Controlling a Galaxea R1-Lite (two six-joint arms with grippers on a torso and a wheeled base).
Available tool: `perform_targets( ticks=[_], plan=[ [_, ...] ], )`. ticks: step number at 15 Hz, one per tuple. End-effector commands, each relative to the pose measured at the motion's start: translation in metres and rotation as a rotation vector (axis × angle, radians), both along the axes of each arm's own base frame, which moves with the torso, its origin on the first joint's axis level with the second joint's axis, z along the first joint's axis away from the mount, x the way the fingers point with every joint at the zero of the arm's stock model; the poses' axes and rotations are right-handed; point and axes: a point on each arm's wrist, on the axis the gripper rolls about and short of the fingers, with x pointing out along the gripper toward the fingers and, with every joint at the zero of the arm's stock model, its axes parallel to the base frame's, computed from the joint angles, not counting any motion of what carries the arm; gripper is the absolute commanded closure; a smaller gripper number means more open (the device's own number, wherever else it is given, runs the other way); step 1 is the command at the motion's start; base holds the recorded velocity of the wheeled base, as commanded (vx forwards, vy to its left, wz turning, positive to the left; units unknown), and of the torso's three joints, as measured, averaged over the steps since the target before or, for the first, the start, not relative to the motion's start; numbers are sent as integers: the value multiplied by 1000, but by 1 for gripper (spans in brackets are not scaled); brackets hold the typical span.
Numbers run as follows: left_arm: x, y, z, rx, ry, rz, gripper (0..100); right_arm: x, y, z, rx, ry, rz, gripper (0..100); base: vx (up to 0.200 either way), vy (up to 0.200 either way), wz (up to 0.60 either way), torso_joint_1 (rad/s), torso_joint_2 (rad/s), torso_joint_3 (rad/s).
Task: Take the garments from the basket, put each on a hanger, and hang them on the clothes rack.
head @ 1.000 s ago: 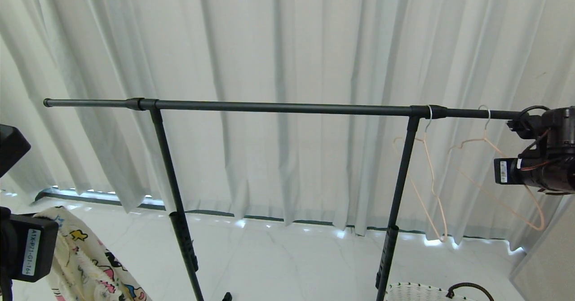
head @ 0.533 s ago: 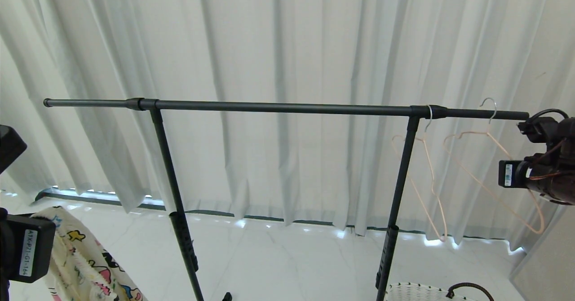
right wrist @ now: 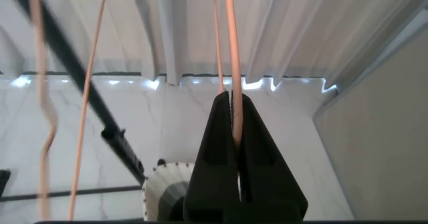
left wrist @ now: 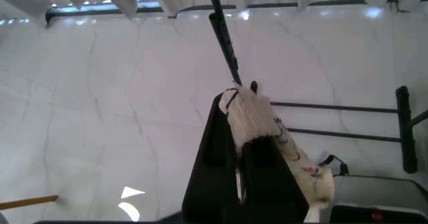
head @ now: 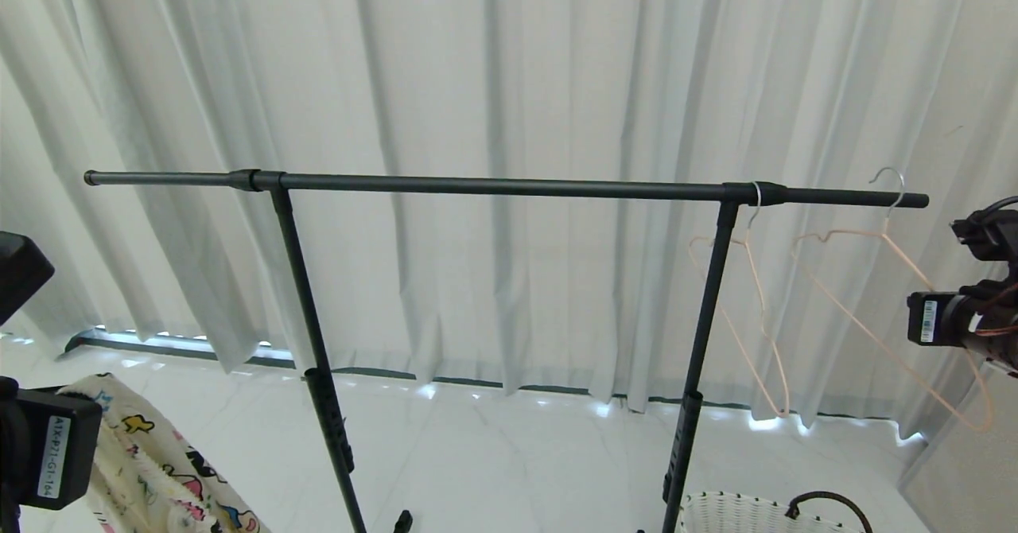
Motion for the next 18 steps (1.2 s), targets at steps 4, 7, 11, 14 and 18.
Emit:
perform_targets(
  ticks=[4,7,11,14,18],
  plan=[
    [-8,4,-4,-3,-8,0,100,-50,2,-1,-2,-22,13,100,-200,0,0,-7,-1,5],
    [-9,5,-9,4,8,1,100,-66,3,-3,-4,-31,15,100,-200,0,0,1,4,4],
    [-7,3,-14,4,11,2,100,-76,5,5,5,-79,50,100,-50,0,0,2,1,1],
    [-4,2,-16,-2,-9,-1,100,-85,9,13,19,-126,117,100,0,67,0,4,4,1],
    [-3,2,-16,-3,-11,-1,100,-99,20,24,51,-191,277,100,0,200,0,7,4,1]
  ],
)
